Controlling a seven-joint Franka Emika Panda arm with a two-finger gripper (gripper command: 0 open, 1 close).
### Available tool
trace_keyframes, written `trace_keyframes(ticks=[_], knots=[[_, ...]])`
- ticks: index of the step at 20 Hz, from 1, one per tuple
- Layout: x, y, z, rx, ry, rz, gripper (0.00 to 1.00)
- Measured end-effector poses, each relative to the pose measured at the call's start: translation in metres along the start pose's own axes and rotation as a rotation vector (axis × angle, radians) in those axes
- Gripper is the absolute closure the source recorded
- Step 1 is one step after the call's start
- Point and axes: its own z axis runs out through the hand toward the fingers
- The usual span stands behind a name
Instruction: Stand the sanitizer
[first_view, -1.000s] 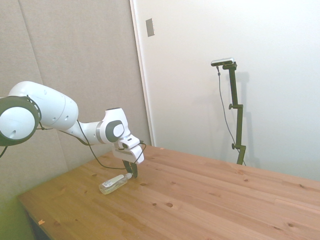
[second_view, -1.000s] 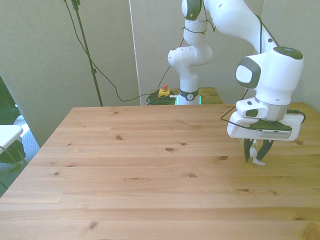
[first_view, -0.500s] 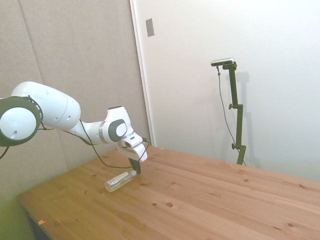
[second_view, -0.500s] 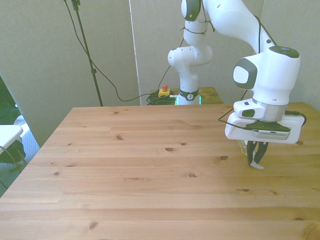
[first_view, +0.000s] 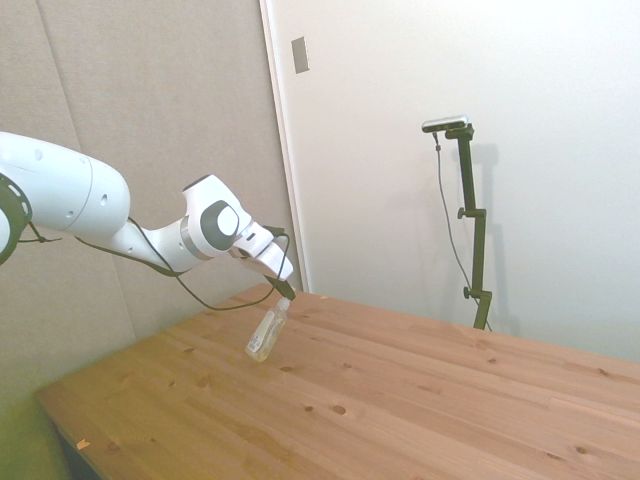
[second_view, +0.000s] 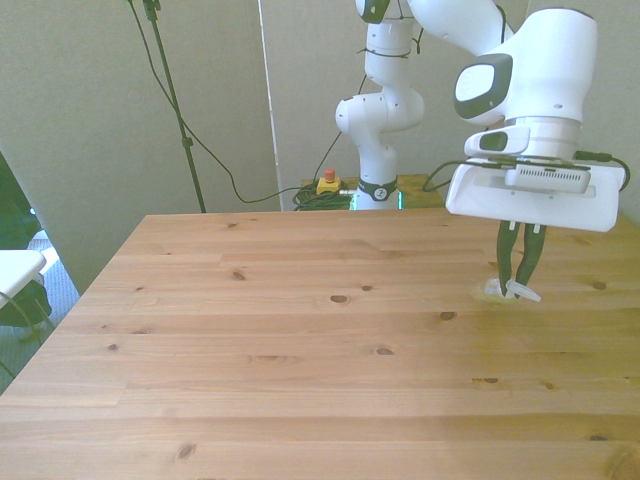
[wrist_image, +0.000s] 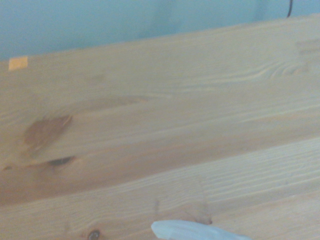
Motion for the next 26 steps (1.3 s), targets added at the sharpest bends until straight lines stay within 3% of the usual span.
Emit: trace_keyframes(ticks=[6,15,20,25,26], knots=[[-0.006,0.008,-0.01,0.104,0.19,0.065,1.0],[-0.003,0.027,0.015,0.215,0.451,0.182,1.0],[-0.017,0.028,0.03,0.245,0.536,0.218,1.0],[-0.025,0.028,0.035,0.251,0.554,0.208,1.0],[-0.025,0.028,0.036,0.25,0.554,0.207,0.0]])
